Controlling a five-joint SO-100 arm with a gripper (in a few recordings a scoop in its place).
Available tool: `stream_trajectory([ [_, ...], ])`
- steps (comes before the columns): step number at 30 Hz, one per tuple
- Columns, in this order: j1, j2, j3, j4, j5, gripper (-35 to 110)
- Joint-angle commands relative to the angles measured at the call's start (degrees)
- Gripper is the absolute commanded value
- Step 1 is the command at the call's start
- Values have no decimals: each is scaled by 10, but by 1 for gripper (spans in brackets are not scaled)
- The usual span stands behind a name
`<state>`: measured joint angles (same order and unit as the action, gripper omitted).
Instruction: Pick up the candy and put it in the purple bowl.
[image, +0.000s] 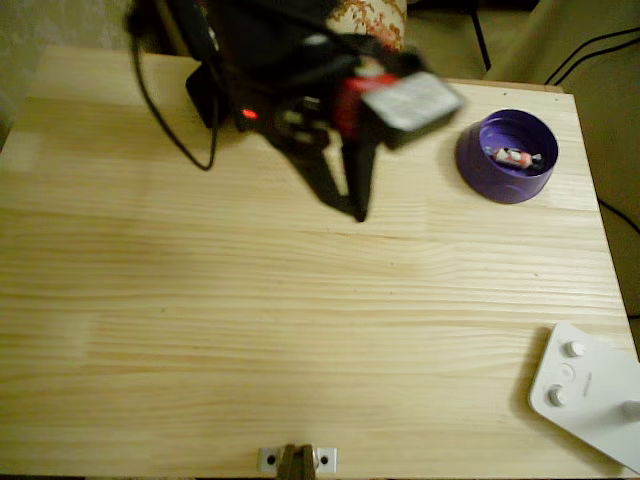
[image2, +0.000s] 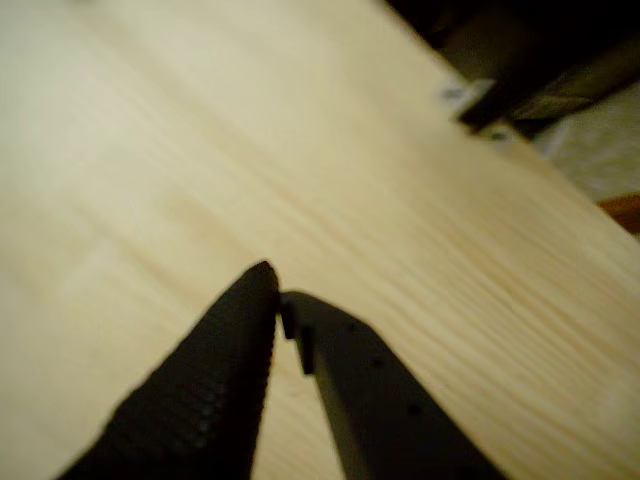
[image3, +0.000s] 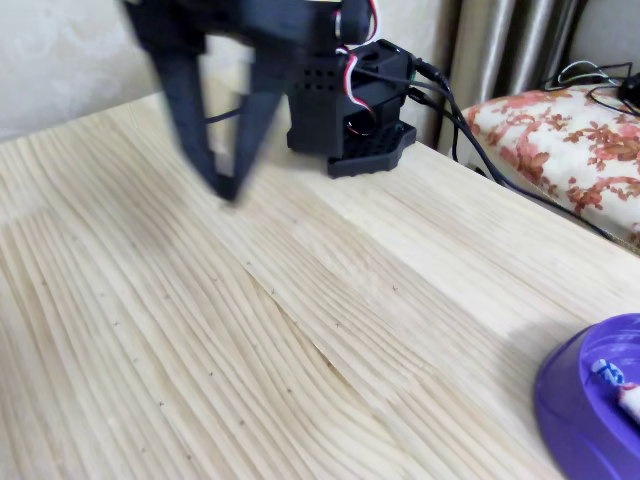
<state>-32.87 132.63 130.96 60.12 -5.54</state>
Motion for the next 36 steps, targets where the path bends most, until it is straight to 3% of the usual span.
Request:
stream_trajectory([
  [1,71,124,50,-41,31,0],
  [13,299,420,232,-103,103,0],
  [26,337,630,389,-98,125,0],
  [36,343,650,425,-80,120,0],
])
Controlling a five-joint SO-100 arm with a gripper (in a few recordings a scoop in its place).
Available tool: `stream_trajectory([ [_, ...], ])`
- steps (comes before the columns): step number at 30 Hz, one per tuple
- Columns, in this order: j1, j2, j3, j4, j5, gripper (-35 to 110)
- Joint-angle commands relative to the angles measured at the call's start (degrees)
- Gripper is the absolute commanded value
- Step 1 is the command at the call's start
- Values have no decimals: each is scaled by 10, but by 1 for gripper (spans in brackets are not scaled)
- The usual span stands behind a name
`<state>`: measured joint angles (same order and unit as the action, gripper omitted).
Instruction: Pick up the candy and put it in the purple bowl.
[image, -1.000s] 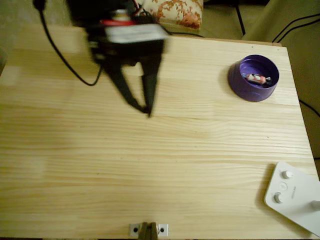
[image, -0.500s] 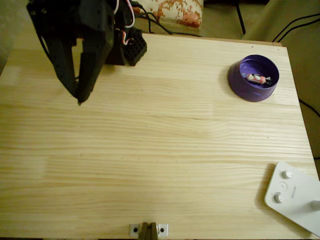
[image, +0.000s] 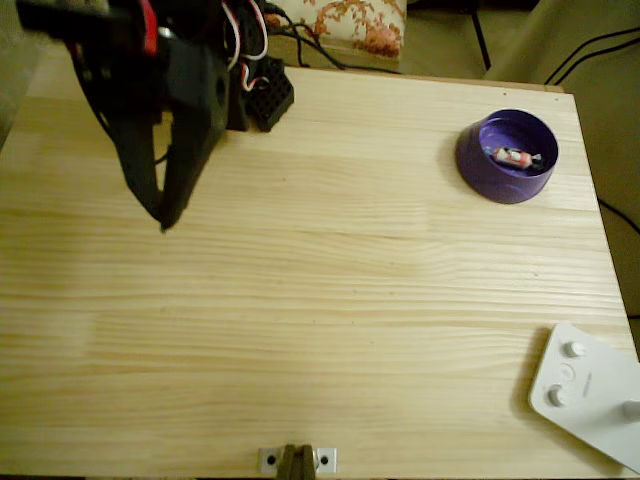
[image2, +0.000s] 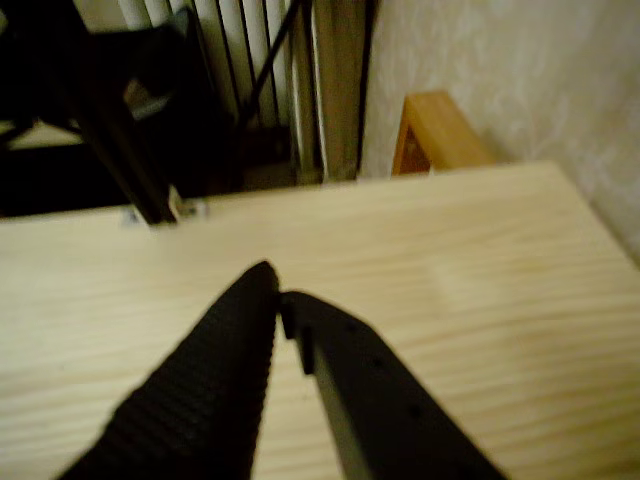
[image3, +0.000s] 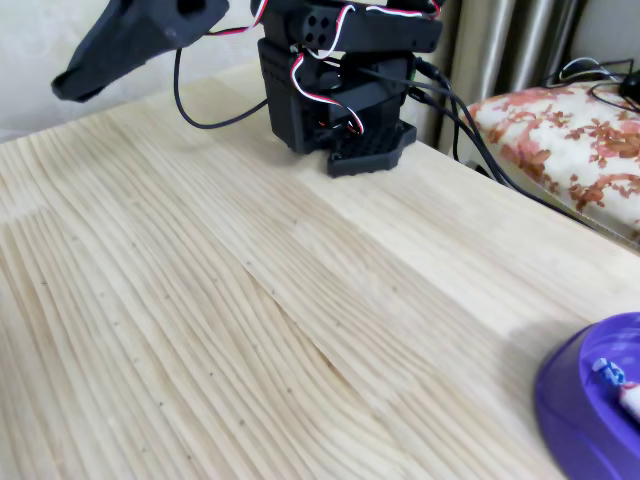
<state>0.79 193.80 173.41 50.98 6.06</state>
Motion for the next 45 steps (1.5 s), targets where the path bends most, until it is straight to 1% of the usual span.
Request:
stream_trajectory([
  [1,4,39,5,15,4,0],
  [5,-8,40,22,26,4,0],
  [16,-21,40,76,17,4,0],
  [37,-11,40,76,17,4,0],
  [45,-25,40,76,17,-3,0],
])
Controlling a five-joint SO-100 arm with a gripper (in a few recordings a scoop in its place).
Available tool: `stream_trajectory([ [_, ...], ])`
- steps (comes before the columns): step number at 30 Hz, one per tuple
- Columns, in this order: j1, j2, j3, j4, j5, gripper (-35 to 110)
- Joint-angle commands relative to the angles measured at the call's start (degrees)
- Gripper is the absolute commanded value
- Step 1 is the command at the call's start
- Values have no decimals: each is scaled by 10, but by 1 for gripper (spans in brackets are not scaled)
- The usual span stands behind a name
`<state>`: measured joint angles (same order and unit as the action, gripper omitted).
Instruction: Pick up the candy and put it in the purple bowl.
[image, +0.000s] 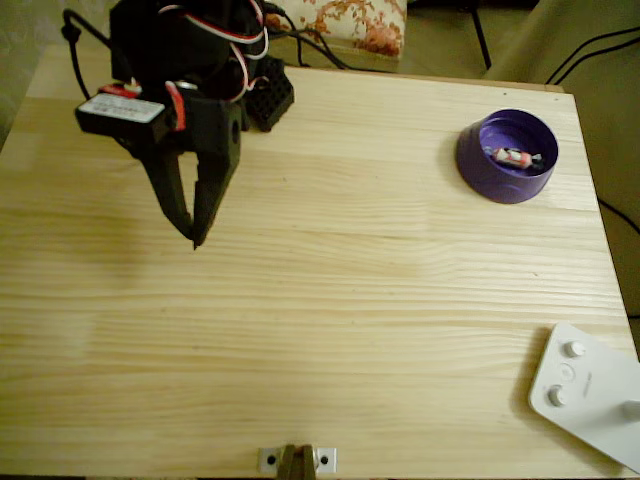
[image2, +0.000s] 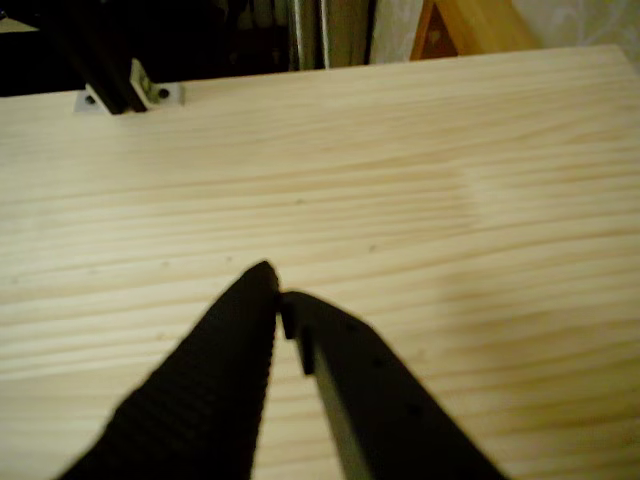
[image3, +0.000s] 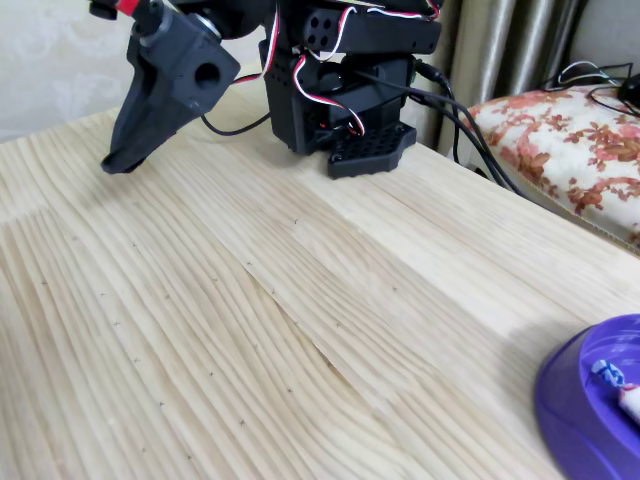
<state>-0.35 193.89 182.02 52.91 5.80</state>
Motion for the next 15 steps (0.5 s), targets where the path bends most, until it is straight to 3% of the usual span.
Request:
stream_trajectory([
  [1,-12,39,-10,-3,0,0],
  [15,-6,39,-9,-3,0,0],
])
